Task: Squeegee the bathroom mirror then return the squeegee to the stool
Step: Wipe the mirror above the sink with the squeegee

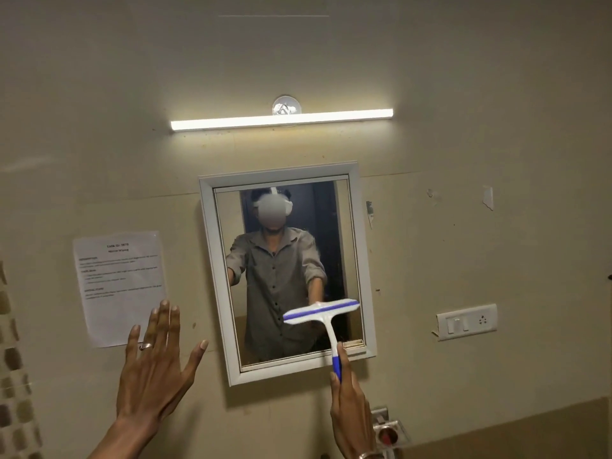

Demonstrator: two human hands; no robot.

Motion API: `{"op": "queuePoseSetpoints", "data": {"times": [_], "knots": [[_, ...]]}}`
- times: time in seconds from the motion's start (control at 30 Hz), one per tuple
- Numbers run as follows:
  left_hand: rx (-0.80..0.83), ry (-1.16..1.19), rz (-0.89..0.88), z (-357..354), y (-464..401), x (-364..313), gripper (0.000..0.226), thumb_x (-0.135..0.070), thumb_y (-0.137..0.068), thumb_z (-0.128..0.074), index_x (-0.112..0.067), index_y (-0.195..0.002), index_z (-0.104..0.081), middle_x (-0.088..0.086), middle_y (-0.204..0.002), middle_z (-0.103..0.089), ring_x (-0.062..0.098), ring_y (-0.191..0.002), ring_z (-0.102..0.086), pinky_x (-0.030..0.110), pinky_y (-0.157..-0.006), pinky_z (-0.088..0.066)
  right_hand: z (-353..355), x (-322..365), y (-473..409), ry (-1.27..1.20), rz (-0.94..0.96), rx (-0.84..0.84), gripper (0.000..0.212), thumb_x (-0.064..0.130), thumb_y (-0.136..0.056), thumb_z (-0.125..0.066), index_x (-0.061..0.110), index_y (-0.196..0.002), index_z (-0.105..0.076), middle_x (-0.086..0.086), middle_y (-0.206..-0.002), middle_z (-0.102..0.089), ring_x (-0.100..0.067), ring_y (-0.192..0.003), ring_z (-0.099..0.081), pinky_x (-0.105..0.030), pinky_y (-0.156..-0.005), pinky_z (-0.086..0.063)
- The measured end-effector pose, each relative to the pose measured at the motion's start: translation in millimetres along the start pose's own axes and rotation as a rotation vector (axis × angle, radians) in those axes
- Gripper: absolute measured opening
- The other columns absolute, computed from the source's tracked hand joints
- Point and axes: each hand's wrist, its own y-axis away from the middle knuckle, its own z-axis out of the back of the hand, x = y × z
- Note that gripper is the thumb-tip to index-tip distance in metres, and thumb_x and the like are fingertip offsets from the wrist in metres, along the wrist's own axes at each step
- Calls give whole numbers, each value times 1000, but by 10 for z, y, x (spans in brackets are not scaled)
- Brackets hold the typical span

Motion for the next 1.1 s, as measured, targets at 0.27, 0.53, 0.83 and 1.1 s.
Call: {"op": "queuePoseSetpoints", "data": {"times": [0.27, 0.53, 0.83, 1.1], "knots": [[-28, -8, 33, 105, -79, 101, 95, -64, -98, -32, 3, -164, -26, 22, -174, -24, 38, -158, -34, 58, -129, -18, 554, 1502, -1339, -70, 278, -256, 59, 34, -102, -37, 37, -152, -6, 0, -83, -50, 4, -55, -42, -16, -51, -41], [-19, -28, 32, 26, 76, 154, 94, -63, -99, -31, 4, -165, -25, 22, -175, -22, 37, -158, -34, 61, -127, -23, 305, 914, -960, -33, 202, -124, 61, 33, -101, -38, 44, -151, -5, -4, -89, -58, -8, -64, -57, -26, -55, -54], [40, -63, 28, -33, 342, 281, 93, -65, -101, -30, 0, -167, -22, 19, -177, -19, 33, -162, -25, 58, -131, -18, -258, -308, 471, 66, -45, 59, 77, 30, -100, -39, 67, -132, 20, -2, -90, -58, -9, -63, -62, -28, -59, -58], [62, -71, 64, -11, 386, 388, 92, -65, -102, -28, 0, -167, -23, 18, -177, -19, 33, -162, -27, 56, -131, -13, -574, 308, 649, 5, 76, 100, 45, 41, -100, -34, 55, -139, -17, 1, -82, -58, -13, -62, -59, -27, -55, -56]]}}
